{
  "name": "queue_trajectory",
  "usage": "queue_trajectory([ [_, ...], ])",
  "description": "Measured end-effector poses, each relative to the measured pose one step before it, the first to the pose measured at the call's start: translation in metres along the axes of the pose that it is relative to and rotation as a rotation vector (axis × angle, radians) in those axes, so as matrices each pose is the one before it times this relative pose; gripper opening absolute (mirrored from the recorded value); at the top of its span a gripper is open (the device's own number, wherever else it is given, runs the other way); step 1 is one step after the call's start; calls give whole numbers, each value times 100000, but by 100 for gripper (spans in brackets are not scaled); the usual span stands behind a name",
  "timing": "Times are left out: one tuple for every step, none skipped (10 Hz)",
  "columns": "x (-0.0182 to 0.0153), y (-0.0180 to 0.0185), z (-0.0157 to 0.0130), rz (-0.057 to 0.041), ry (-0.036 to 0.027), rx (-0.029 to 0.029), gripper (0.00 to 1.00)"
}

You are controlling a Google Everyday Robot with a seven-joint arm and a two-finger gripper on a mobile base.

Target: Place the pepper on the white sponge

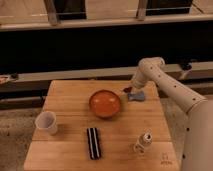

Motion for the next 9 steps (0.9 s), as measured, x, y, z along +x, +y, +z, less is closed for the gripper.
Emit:
queue_trajectory([
  [45,-216,-63,-15,263,80,0],
  [50,10,117,147,126,-232,0],
  [193,140,74,406,67,-128,0],
  [394,334,130,479,195,-271,0],
  [399,421,290,864,2,-417,0],
  [429,347,228,982,55,-291,0],
  [245,188,108,564,-22,-168,0],
  [329,214,135,653,32,-152,0],
  [165,43,28,360,26,20,0],
])
